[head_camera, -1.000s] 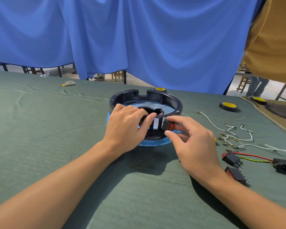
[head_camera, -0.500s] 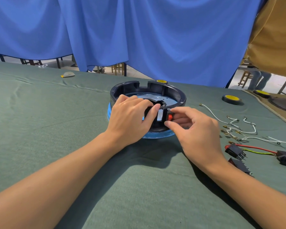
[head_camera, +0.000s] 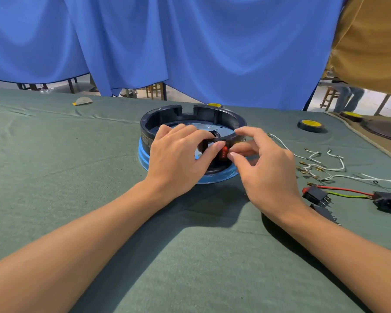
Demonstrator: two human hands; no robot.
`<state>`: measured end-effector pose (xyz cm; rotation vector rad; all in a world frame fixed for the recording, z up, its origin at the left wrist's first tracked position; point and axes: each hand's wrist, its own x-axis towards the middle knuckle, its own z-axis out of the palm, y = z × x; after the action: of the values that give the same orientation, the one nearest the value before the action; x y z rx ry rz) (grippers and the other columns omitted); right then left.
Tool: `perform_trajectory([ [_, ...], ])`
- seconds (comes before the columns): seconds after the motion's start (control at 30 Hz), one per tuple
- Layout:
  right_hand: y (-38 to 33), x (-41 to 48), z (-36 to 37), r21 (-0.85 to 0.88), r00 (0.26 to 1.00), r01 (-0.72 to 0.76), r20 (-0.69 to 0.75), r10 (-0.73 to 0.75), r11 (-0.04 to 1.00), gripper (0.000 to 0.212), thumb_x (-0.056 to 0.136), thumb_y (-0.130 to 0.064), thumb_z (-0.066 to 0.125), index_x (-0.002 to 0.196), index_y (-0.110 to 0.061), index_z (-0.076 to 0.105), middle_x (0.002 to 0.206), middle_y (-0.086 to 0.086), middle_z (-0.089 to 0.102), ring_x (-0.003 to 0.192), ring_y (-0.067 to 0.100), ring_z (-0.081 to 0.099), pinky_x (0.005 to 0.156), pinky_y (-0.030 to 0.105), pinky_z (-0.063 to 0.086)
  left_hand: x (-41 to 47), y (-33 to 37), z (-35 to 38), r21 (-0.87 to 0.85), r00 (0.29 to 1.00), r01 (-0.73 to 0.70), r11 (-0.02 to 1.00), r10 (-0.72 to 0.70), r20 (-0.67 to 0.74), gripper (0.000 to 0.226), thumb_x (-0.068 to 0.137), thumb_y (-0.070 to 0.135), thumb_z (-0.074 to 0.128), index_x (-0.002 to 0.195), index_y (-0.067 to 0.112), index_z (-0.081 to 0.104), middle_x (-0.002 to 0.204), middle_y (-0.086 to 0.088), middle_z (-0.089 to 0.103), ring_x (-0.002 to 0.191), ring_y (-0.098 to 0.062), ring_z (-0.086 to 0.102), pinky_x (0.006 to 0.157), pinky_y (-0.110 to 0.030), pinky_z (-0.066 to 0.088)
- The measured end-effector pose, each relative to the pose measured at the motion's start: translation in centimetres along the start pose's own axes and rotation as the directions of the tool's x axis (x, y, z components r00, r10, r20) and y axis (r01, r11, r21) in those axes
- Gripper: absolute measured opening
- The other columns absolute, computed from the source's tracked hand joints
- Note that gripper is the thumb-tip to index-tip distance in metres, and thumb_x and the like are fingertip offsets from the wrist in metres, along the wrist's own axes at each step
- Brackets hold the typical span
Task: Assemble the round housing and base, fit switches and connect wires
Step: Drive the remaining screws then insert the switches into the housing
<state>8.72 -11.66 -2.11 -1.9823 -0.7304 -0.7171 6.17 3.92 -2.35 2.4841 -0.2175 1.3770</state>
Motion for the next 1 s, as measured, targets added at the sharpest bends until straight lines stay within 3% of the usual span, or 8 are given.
perform_trajectory([
  [0.23,0.4,0.1,0.2,-0.014,1.0,-0.006,0.028,0.006,1.0,0.022,0.083,-0.008,0.072,0.103,-0.016,0.067,0.08,-0.013,0.067,0.085,0.001,0.059,0.068,0.003,0.039,0.5,0.7,0.1,-0.071,0.99,0.136,0.988,-0.138,-0.014,0.031,0.086,0.045,0.062,0.083,0.017,0.074,0.075,0.005,0.071,0.073,-0.018,0.061,0.082,-0.032,0.033],
  [0.43,0.3,0.1,0.2,-0.011,0.999,-0.031,0.021,0.032,0.999,0.022,0.082,-0.01,0.073,0.102,-0.016,0.066,0.077,-0.015,0.066,0.084,0.002,0.06,0.071,0.01,0.041,1.2,0.5,0.1,-0.096,0.965,0.258,0.961,-0.252,0.066,0.023,0.087,0.046,0.068,0.08,0.026,0.075,0.063,0.022,0.053,0.073,-0.011,0.055,0.082,-0.028,0.026],
  [0.6,0.4,0.3,0.3,-0.038,0.998,-0.065,-0.007,0.065,0.997,0.022,0.081,-0.013,0.075,0.1,-0.016,0.066,0.07,-0.021,0.059,0.069,0.001,0.06,0.073,0.0,0.036,1.4,0.3,0.1,-0.1,0.956,0.285,0.953,-0.274,0.105,0.022,0.086,0.047,0.068,0.077,0.028,0.073,0.06,0.023,0.053,0.07,-0.009,0.054,0.08,-0.027,0.025],
  [0.73,0.2,0.3,0.5,-0.041,0.996,-0.094,-0.009,0.094,0.995,0.024,0.08,-0.014,0.076,0.102,-0.016,0.065,0.068,-0.022,0.057,0.071,0.005,0.062,0.073,0.013,0.044,1.2,0.3,0.1,-0.111,0.965,0.26,0.959,-0.254,0.065,0.028,0.082,0.052,0.064,0.08,0.026,0.075,0.068,0.016,0.062,0.074,-0.011,0.056,0.079,-0.025,0.022],
  [0.9,0.3,0.6,0.7,-0.04,0.994,-0.108,-0.026,0.107,0.993,0.023,0.079,-0.012,0.076,0.099,-0.017,0.065,0.065,-0.023,0.055,0.069,0.007,0.061,0.072,0.02,0.045,1.1,0.3,0.1,-0.083,0.973,0.231,0.97,-0.23,0.02,0.022,0.085,0.046,0.07,0.082,0.025,0.075,0.069,0.013,0.061,0.073,-0.013,0.054,0.079,-0.024,0.022],
  [1.0,0.4,0.5,0.7,-0.044,0.994,-0.108,-0.022,0.108,0.993,0.022,0.08,-0.013,0.076,0.098,-0.017,0.065,0.065,-0.023,0.054,0.068,0.004,0.059,0.071,0.017,0.045,1.0,0.3,0.2,-0.074,0.973,0.231,0.97,-0.23,0.025,0.025,0.085,0.049,0.068,0.082,0.025,0.074,0.069,0.015,0.059,0.075,-0.013,0.056,0.081,-0.025,0.023],
])
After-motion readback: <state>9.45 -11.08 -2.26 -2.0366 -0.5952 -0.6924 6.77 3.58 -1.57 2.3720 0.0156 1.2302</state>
